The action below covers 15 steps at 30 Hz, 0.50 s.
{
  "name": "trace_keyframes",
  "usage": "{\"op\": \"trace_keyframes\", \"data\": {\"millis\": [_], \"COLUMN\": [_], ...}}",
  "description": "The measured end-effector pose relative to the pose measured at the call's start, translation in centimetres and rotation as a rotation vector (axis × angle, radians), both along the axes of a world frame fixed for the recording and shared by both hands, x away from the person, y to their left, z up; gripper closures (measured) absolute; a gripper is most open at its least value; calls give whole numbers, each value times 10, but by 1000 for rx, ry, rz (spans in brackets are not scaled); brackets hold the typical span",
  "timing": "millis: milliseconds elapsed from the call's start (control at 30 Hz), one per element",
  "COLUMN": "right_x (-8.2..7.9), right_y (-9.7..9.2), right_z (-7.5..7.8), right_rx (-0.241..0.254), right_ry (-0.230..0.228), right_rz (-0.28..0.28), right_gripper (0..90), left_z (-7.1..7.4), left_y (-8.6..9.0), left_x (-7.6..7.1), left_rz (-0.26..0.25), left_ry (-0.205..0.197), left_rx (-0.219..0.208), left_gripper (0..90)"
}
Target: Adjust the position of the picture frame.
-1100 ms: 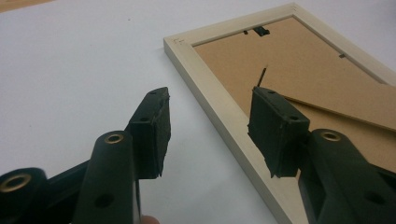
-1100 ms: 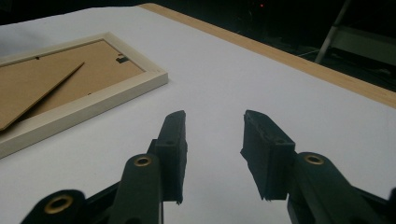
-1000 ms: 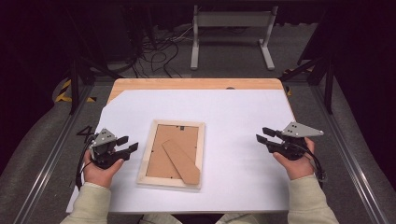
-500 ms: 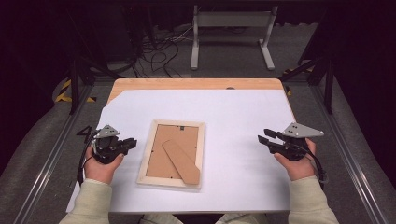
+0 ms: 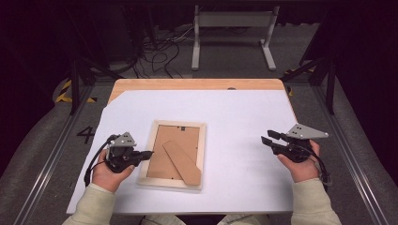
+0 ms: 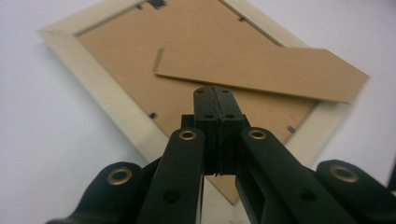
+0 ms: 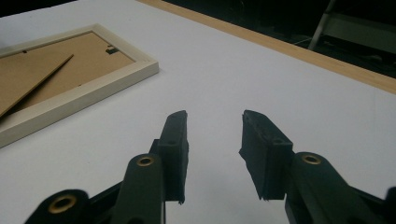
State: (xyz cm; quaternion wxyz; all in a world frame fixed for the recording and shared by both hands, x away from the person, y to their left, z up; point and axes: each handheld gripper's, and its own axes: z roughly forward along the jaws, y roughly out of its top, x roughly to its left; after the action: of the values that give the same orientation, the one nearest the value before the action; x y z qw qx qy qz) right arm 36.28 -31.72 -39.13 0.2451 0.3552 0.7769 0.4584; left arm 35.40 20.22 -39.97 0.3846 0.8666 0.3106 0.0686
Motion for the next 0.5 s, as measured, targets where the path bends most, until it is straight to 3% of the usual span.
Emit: {"op": "trace_keyframes", "data": {"millis": [133,167,200,367,500], "right_x": [1,1,2,5,6], "right_y": [1,1,2,7,10], "right_z": [0,0,0,-1,-1], "right_rx": [1,1,-3,-5,-8], "right_ry": [0,0,-1,5,4], "right_rz": [7,7,11,20,27], "right_gripper": [615,615,615,615,614], "left_z": [-4,-4,-8,-16,-22], "left_y": [-5,-5,-6,-9,-10], "left_x": [-14,-14,-19,-24,-25], "left_rz": [-98,-98,-141,-210,-237], "left_ry": [30,30,53,98,136], "left_rx": [39,39,57,116,140], "left_gripper": [896,896,897,896,896]}}
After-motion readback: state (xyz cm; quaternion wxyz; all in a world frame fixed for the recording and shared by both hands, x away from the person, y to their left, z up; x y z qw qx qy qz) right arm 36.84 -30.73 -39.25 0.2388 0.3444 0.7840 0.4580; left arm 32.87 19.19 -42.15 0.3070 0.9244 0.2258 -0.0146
